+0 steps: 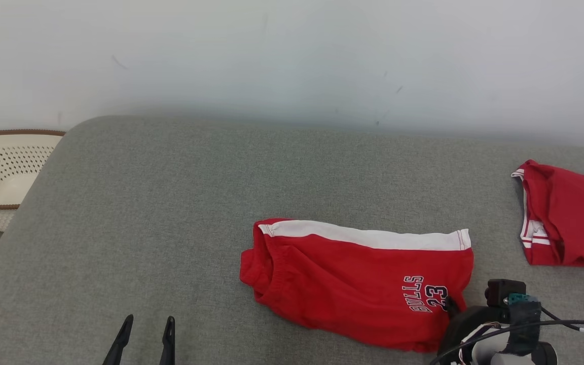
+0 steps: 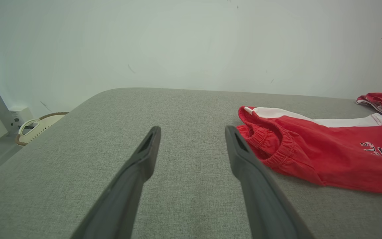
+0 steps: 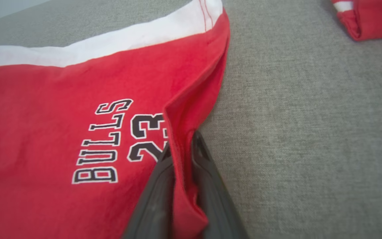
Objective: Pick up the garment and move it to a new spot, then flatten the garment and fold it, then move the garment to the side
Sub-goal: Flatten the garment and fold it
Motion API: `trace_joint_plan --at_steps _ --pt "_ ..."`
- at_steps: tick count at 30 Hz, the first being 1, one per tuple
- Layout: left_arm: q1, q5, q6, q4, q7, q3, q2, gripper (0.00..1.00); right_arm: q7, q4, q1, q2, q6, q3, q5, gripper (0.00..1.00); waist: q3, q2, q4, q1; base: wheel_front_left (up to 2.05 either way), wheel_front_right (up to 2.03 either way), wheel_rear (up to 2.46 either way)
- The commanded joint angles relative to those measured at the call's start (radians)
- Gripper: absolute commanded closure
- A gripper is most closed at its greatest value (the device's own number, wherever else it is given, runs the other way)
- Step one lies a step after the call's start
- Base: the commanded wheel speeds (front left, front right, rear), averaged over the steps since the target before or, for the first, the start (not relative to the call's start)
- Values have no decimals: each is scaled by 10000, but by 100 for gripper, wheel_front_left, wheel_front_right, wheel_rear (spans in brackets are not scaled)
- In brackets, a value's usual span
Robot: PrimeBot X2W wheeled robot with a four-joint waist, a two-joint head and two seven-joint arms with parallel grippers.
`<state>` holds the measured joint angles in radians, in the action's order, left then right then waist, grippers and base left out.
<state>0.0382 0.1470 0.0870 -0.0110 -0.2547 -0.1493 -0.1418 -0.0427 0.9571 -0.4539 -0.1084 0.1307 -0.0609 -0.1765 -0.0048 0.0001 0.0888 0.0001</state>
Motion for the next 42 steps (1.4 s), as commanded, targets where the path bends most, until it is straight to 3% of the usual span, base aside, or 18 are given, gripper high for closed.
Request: trace_joint_plan --at_steps 1,15,22,30,36,42 --pt "-14 55 26 -17 24 -25 -53 0 -126 192 -36 -36 1 -103 -68 100 5 -1 8 -1 0 0 0" --pt "247 245 249 -69 -23 125 -108 0 -1328 447 -359 -1336 -4 -555 -252 100 -70 -1 -247 -1 0 0 0" --pt "172 246 259 -69 -48 70 -85 0 -1127 -401 -474 -900 -4 -1081 -976 100 -66 -1 -328 -1 0 0 0" --pt "-113 274 215 15 -71 -116 14 0 -197 -2669 -53 -363 -2 -2459 -2168 100 -2 -1 -83 -1 0 0 0" --pt "-279 303 130 230 -96 -263 94 0 533 -4248 413 42 -2 -3103 -2598 100 4 -1 202 -1 0 0 0" --pt "-463 301 52 340 -113 -413 143 0 1009 -5007 781 370 -1 -3325 -2647 100 54 -1 526 -1 0 0 0"
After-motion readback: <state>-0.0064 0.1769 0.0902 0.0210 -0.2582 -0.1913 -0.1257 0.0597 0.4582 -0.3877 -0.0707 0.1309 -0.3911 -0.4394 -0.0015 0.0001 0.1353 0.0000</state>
